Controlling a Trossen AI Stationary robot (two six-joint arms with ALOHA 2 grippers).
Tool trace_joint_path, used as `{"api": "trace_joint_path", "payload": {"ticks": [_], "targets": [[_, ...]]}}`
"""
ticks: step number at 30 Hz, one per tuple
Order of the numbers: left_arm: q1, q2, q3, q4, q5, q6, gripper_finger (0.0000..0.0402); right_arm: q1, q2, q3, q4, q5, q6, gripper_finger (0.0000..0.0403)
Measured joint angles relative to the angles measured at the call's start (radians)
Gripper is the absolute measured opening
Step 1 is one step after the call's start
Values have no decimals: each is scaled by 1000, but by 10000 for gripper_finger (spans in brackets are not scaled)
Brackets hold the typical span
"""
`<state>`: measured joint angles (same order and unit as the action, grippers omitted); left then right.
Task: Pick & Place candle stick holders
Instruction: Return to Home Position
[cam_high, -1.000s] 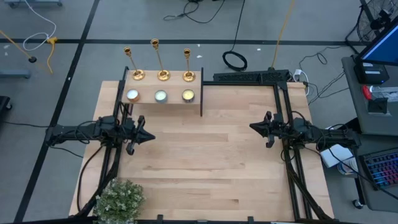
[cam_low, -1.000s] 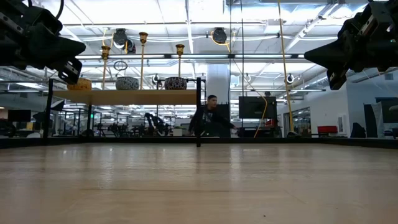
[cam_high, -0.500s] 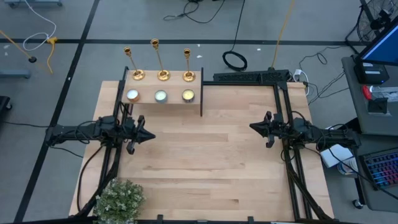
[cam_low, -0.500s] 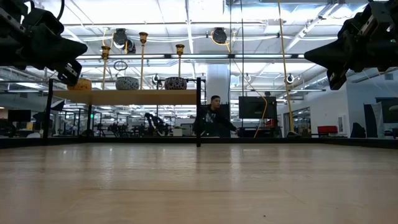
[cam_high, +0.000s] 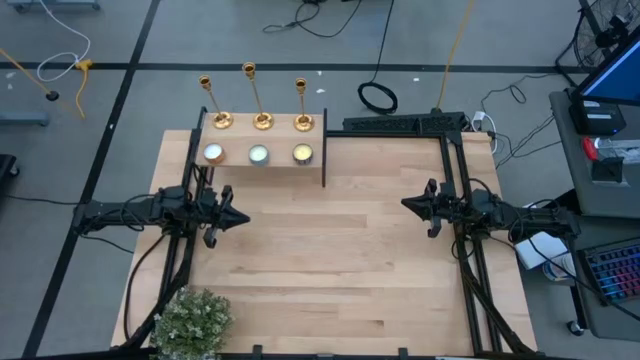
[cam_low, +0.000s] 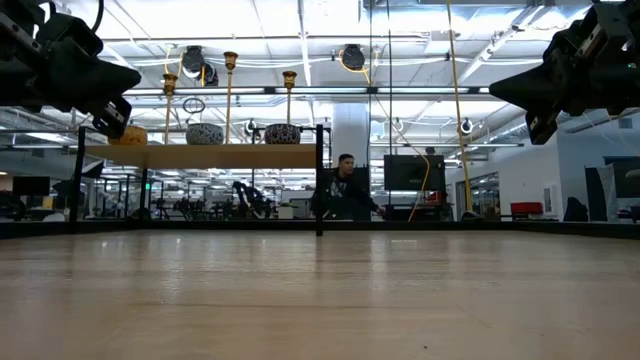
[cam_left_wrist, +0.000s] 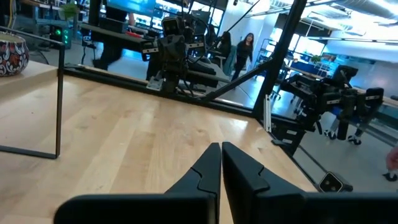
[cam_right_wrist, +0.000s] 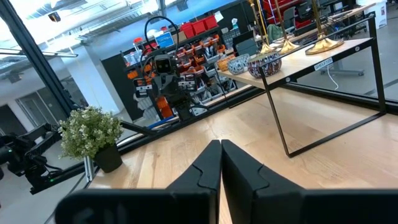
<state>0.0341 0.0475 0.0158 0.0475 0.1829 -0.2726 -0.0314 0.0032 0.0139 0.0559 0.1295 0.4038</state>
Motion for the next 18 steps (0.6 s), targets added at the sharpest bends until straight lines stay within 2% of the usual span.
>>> {"api": "trace_joint_path", "payload": {"ticks": [13,18], "targets": [[0,0,0,1,0,1,3,0,0,0,0,0,0,4],[0,0,0,1,0,2,17,0,0,0,0,0,0,4]]}}
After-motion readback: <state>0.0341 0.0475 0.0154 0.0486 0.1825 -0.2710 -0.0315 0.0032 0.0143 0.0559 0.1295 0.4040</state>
